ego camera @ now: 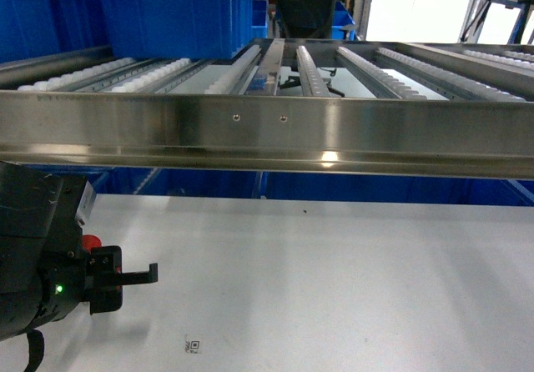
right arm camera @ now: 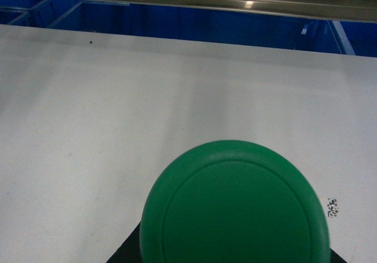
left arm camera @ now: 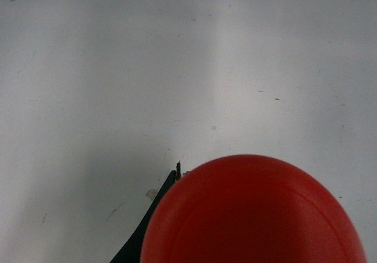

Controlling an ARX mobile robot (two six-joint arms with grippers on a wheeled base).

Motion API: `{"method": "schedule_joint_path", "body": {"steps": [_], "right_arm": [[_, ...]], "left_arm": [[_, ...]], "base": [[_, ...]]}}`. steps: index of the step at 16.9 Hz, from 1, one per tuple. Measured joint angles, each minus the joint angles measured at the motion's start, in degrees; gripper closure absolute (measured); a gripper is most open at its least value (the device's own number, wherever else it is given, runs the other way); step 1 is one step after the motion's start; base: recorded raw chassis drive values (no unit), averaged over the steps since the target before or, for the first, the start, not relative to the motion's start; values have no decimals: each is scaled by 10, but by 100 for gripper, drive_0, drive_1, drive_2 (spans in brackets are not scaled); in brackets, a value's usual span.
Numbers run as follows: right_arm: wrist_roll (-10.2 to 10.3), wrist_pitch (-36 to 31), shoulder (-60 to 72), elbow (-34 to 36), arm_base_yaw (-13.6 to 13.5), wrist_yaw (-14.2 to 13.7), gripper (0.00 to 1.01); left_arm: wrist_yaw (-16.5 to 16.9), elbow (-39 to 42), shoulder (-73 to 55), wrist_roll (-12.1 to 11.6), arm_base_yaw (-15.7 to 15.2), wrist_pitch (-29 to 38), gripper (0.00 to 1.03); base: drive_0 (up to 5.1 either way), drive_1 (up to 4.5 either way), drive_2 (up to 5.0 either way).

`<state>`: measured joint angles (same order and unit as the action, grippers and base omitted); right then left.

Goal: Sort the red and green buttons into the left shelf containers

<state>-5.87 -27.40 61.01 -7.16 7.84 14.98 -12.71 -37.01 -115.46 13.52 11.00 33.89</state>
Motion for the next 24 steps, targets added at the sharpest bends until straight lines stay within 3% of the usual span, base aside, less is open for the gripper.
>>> {"method": "schedule_joint_path", "body": {"steps": [3, 7, 9, 13, 14, 15, 16, 17, 20, 24], "right_arm": [[0, 0, 0, 0, 0, 0, 75], [0, 0, 0, 0, 0, 0, 75], [0, 0, 0, 0, 0, 0, 75], [0, 0, 0, 0, 0, 0, 75], [0, 0, 0, 0, 0, 0, 75], [0, 0, 0, 0, 0, 0, 75], [0, 0, 0, 0, 0, 0, 75], [0, 0, 0, 0, 0, 0, 75], [0, 0, 0, 0, 0, 0, 75], [0, 0, 0, 0, 0, 0, 75]], "left_arm": [[14, 13, 17, 0, -3, -7, 76], [80, 26, 177, -15, -33, -45, 77], [93, 26, 238, -20, -34, -70, 77], [88, 74, 398, -37, -19, -143, 77], [77, 97, 454, -47, -12, -177, 77], [63, 121, 602, -47, -4, -306, 77], [50, 125, 684, -36, 0, -358, 77], [42, 131, 662, -55, 0, -289, 77], [42, 131, 665, -64, 0, -290, 77], [42, 131, 664, -64, 0, -290, 77]], "base": [[0, 0, 0], [0, 0, 0], [0, 0, 0], [0, 0, 0], [0, 0, 0], [0, 0, 0], [0, 0, 0], [0, 0, 0], [0, 0, 0], [-488, 142, 336]]}}
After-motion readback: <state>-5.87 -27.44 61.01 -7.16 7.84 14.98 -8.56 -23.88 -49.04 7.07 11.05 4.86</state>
